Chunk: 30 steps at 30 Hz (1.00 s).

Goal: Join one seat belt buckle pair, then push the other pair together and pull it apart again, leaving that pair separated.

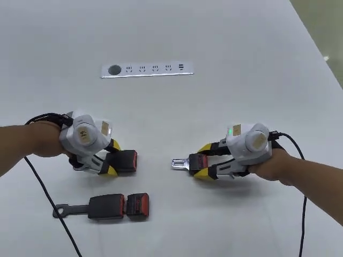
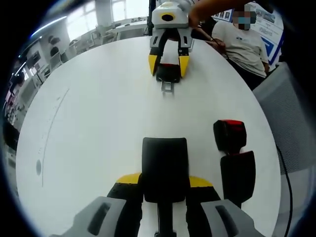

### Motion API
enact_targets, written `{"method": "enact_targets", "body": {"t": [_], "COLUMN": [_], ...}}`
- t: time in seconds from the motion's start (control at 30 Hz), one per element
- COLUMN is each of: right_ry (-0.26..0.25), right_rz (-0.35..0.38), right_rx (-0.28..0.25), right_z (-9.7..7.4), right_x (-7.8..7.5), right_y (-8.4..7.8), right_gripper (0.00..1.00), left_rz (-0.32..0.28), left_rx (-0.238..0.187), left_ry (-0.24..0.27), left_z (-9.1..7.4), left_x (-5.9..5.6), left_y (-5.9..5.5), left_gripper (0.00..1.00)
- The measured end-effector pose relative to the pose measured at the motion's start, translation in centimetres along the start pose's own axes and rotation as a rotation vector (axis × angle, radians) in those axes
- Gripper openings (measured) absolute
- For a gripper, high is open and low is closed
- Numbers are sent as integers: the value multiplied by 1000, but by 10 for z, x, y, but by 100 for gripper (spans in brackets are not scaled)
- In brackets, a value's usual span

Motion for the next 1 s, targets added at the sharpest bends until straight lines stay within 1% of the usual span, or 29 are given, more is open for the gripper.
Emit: {"method": "enact_targets", "body": {"t": [0.17,0.3,0.47,0.6,0.73,0.8,0.83,0.87,0.9,0.93,0.97,1.0], "right_ry": [-3,-8,-9,-11,-8,-15,-42,-58,-83,-91,-88,-98], "right_rz": [5,6,14,13,11,-8,-6,1,-1,10,35,61], "right_rx": [3,7,6,9,17,32,49,52,63,59,39,12], "right_z": [-7,-11,-16,-16,-17,-16,-17,-17,-18,-18,-20,-21], "right_x": [-3,-2,2,3,4,5,5,4,5,6,9,9], "right_y": [-6,-12,-14,-14,-13,-12,-11,-11,-11,-10,-8,-6], "right_gripper": [35,35,35,35,35,35,36,38,41,45,48,51], "left_rz": [0,1,2,2,1,-5,9,14,-7,-27,-51,-58], "left_rx": [-3,-5,-6,-6,-4,-7,-8,-10,-8,-9,-11,-19], "left_ry": [0,0,2,3,5,10,13,15,32,46,82,104], "left_z": [0,0,1,1,0,1,1,1,0,0,-1,-1], "left_x": [0,0,0,0,-2,-2,-3,-3,-3,-3,-2,-1], "left_y": [0,-1,-2,-3,-1,-1,-1,-1,-2,-2,-3,-4], "left_gripper": [34,34,34,34,34,34,34,34,35,36,39,43]}}
Point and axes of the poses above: the centre of the closed fingertips' face, and the gripper's own axes: z roughly forward along the fingers, x roughly to its left, y roughly out of its top, the point moved 10 cm from there along -z, roughly backward along the fingers, and after that the axes turned 3 degrees about -x, right-handed, at the moved point
